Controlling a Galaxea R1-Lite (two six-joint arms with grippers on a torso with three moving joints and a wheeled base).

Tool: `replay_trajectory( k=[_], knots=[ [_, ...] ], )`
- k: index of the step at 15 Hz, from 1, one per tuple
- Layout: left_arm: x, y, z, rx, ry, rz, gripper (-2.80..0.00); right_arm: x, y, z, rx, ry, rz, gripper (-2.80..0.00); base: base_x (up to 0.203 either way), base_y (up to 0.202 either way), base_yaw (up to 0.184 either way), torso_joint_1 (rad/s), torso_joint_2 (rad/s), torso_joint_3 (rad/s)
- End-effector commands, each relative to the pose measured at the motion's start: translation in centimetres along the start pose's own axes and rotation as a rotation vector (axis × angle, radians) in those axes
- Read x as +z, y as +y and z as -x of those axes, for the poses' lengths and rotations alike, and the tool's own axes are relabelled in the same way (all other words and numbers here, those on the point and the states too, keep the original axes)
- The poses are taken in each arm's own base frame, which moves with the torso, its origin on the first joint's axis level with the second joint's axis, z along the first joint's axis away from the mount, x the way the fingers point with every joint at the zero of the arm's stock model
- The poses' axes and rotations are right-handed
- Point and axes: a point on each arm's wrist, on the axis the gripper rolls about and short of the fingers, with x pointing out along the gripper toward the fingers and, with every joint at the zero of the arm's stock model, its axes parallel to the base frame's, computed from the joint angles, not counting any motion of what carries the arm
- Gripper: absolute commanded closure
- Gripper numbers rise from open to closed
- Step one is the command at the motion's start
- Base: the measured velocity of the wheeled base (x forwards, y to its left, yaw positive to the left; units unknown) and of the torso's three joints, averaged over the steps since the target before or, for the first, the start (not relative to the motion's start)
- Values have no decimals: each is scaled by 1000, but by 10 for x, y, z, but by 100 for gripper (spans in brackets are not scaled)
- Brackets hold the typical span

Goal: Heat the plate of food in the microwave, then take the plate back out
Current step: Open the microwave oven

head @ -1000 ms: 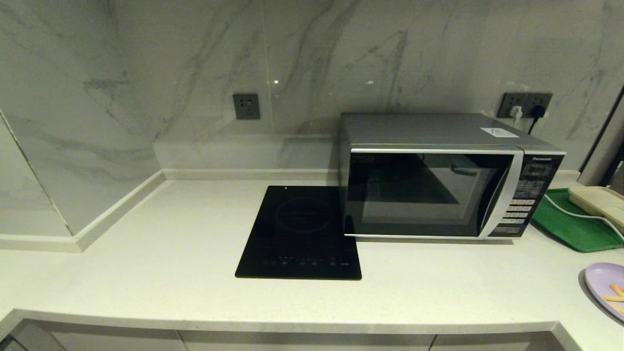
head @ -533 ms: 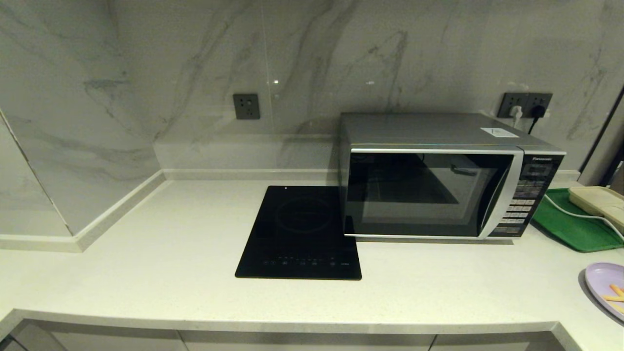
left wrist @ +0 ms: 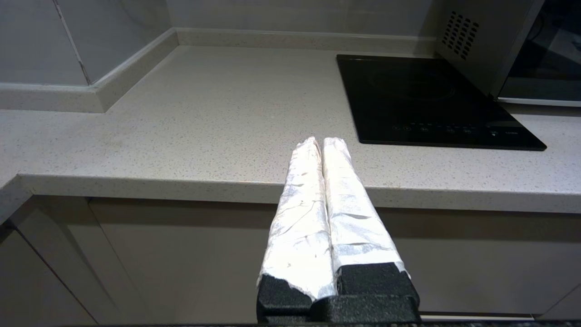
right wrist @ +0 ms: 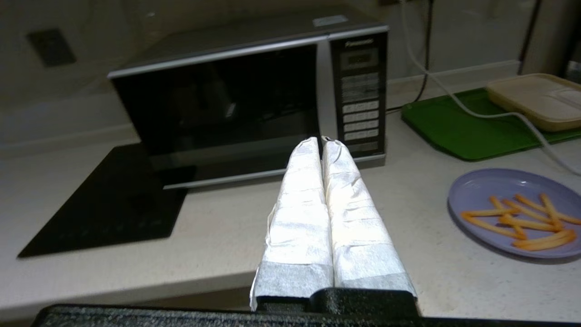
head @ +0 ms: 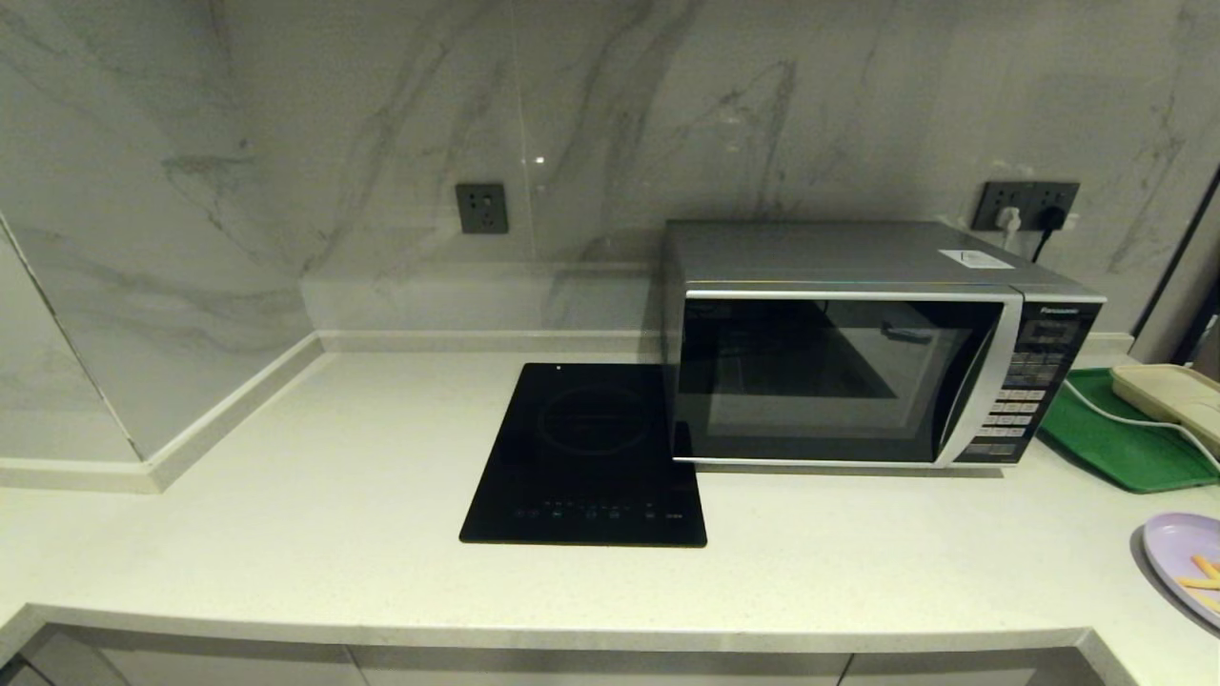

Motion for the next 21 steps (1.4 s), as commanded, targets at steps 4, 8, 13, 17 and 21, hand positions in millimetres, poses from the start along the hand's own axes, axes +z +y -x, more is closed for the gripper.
replay_trajectory(
  k=[4,8,13,17,21],
  knots=[
    [0,0,0,1,-1,1,0,59,18,-109,-353,255,296,0,0,0,0,0,0,0],
    [0,0,0,2,-1,1,0,52,26,-190,-433,395,460,0,0,0,0,0,0,0],
    [0,0,0,1,-1,1,0,17,54,-263,-416,518,520,0,0,0,0,0,0,0],
    [0,0,0,1,-1,1,0,-33,83,-289,-412,592,386,-280,0,0,0,0,0,0],
    [0,0,0,1,-1,1,0,-75,101,-298,-507,609,300,-280,0,0,0,0,0,0]
  ],
)
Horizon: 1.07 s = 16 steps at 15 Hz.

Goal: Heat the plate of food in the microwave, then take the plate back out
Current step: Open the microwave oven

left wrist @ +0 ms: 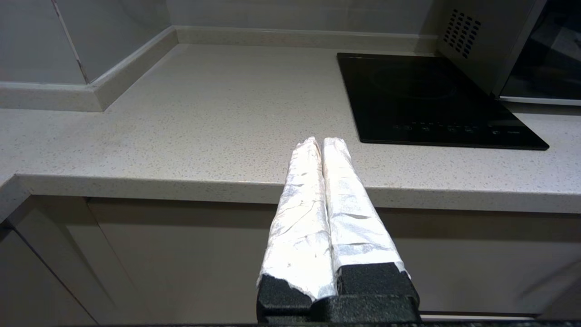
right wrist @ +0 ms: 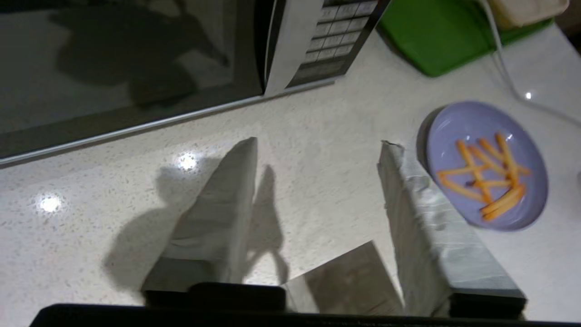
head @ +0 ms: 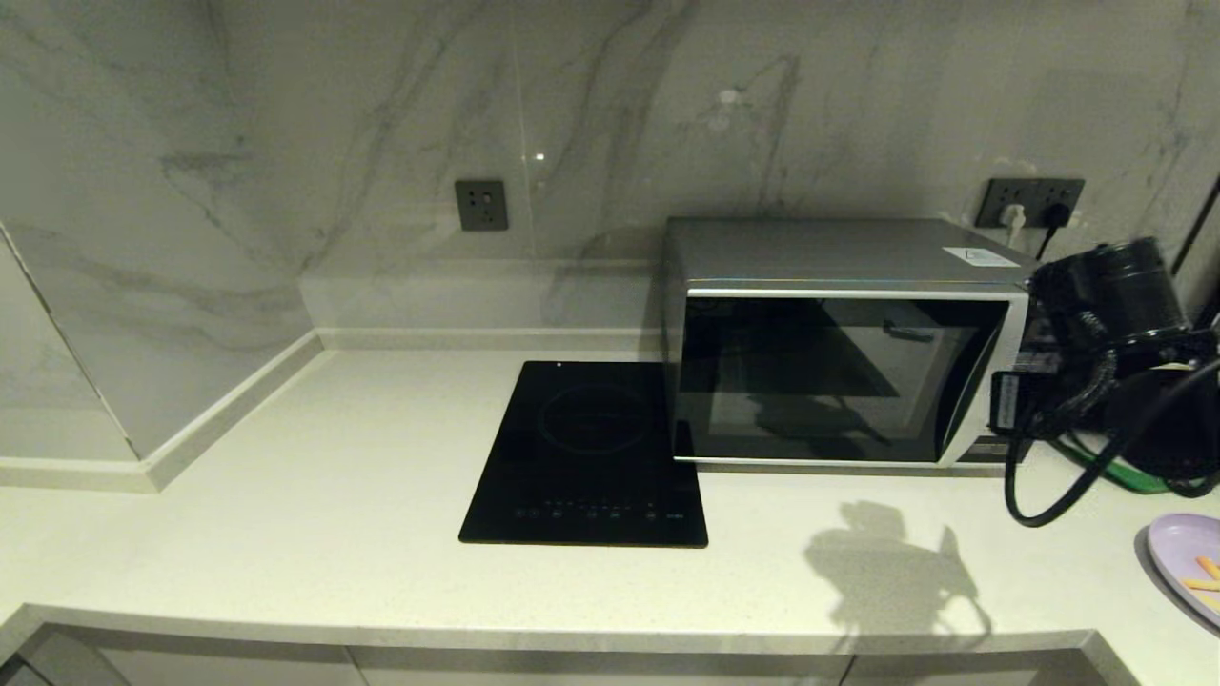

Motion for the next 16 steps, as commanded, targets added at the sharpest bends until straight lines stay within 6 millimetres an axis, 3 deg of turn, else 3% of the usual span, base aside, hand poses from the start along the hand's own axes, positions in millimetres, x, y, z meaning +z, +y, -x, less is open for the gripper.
replay_trajectory(
  k=[1,4,10,16],
  knots=[
    [0,0,0,1,-1,1,0,-22,24,-24,-98,43,-9,-280,0,0,0,0,0,0],
    [0,0,0,1,-1,1,0,-41,36,-44,-230,39,-3,-280,0,0,0,0,0,0],
    [0,0,0,1,-1,2,0,-32,59,-65,-226,8,-54,-280,0,0,0,0,0,0],
    [0,0,0,1,-1,2,0,-15,60,-112,-293,8,-125,-280,0,0,0,0,0,0]
  ],
)
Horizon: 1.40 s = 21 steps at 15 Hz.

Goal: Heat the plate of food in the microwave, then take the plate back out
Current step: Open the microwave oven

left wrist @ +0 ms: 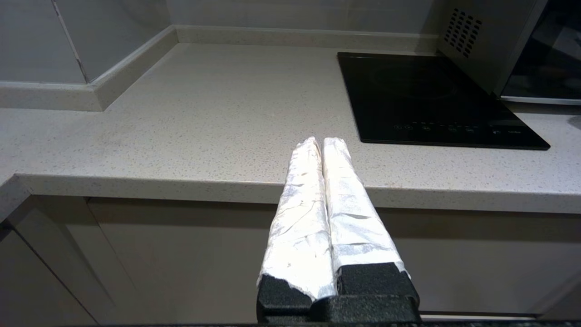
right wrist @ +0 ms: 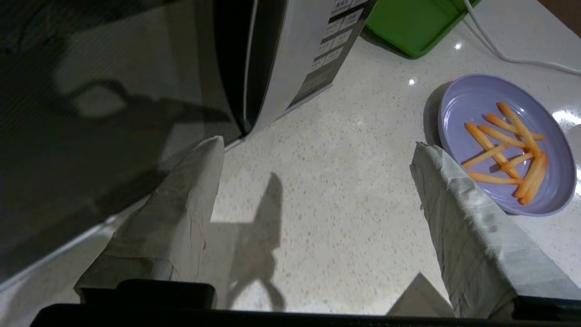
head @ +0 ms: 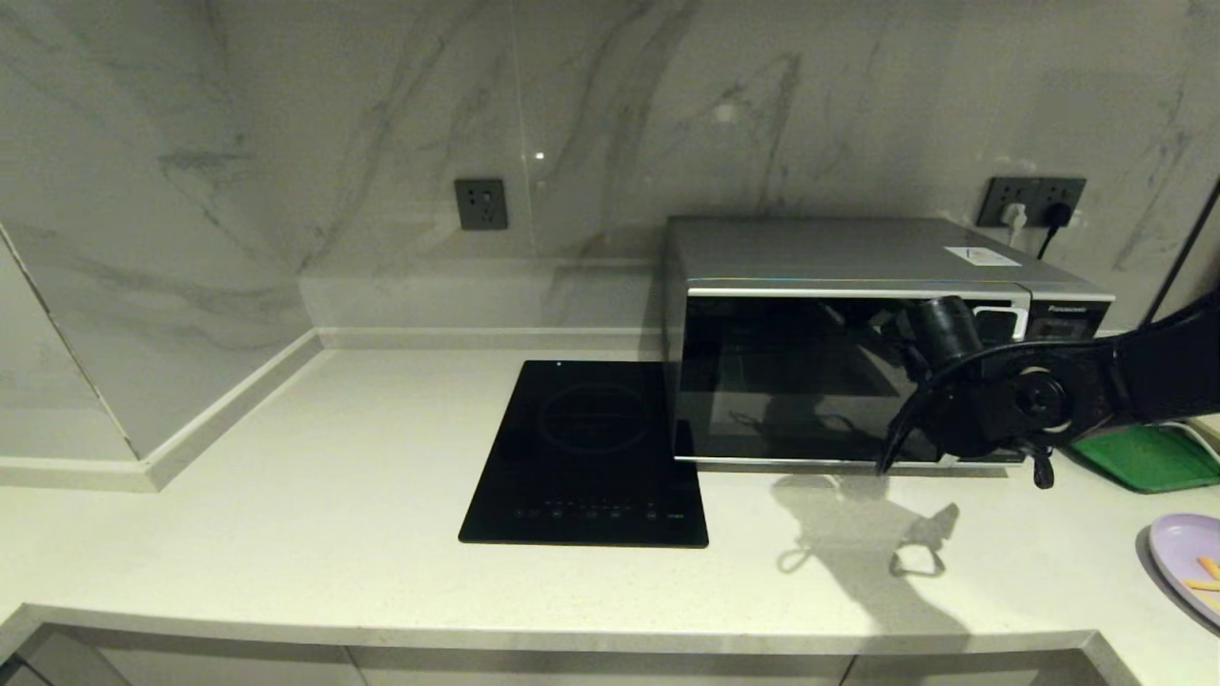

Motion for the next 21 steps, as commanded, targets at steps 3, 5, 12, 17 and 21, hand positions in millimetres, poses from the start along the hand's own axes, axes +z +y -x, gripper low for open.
replay_trajectory(
  k=[3,5,12,17,21],
  knots=[
    [0,0,0,1,0,1,0,9,9,-18,0,4,-37,-280,0,0,0,0,0,0],
    [0,0,0,1,0,1,0,14,10,-24,-2,-1,-57,-280,0,0,0,0,0,0],
    [0,0,0,1,0,1,0,23,-2,-45,-49,-18,-118,-280,0,0,0,0,0,0],
    [0,0,0,1,0,1,0,20,-12,-48,-70,-4,-117,-280,0,0,0,0,0,0],
    [0,0,0,1,0,1,0,20,-17,-49,-75,-16,-138,-280,0,0,0,0,0,0]
  ],
)
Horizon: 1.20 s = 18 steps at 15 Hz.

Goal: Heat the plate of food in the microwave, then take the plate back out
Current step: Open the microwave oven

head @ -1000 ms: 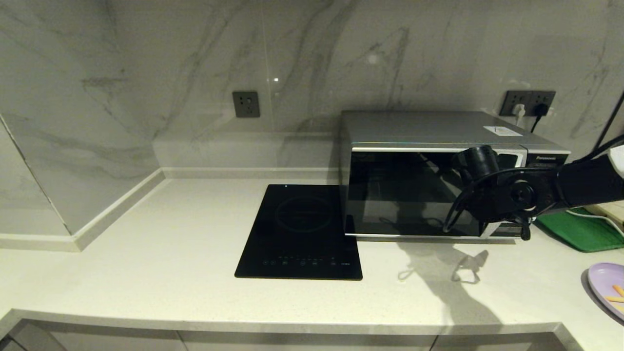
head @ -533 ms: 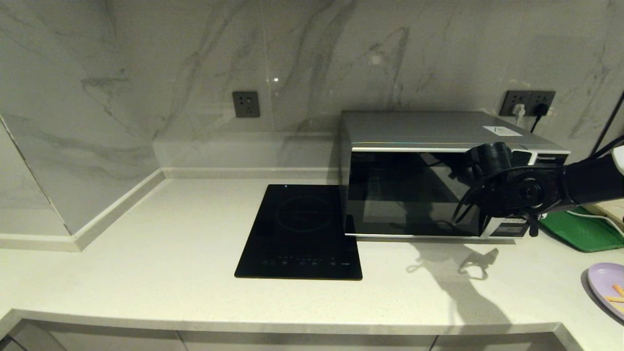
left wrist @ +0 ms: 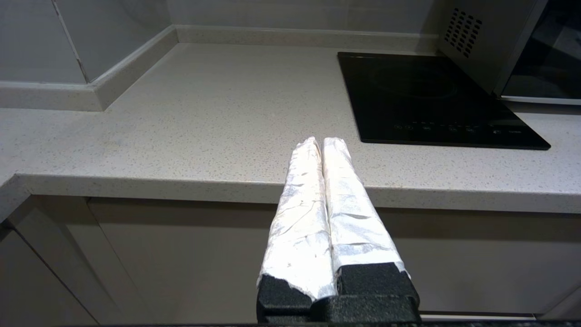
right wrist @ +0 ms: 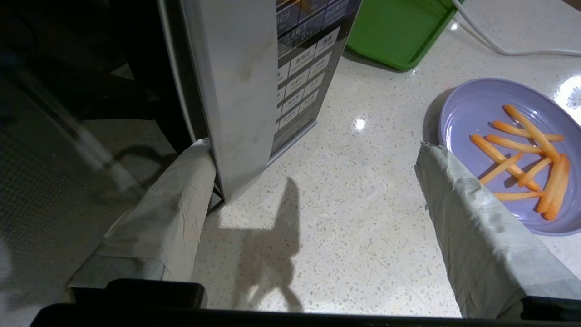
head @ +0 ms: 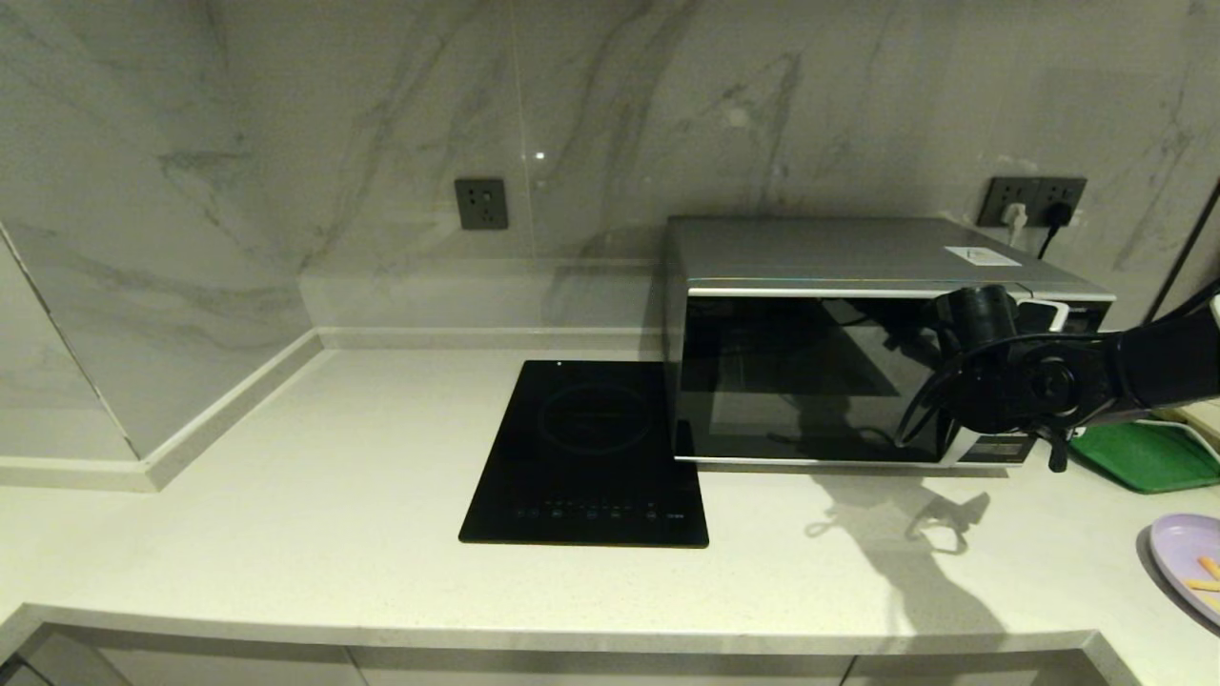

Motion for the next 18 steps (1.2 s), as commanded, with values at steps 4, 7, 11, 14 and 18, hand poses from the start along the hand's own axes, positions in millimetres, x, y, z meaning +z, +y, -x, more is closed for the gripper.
replay_trajectory(
  k=[4,7,11,14,18],
  knots=[
    [0,0,0,0,0,2,0,8,-14,-13,-46,-9,-40,-280,0,0,0,0,0,0],
    [0,0,0,0,0,1,0,6,-14,-20,-62,-5,-43,-280,0,0,0,0,0,0],
    [0,0,0,0,0,1,0,1,-16,-21,-69,6,-61,-280,0,0,0,0,0,0],
    [0,0,0,0,0,1,0,-3,-23,-17,-74,16,-65,-280,0,0,0,0,0,0],
    [0,0,0,0,0,1,0,-9,-45,-1,-77,34,-78,-280,0,0,0,0,0,0]
  ],
)
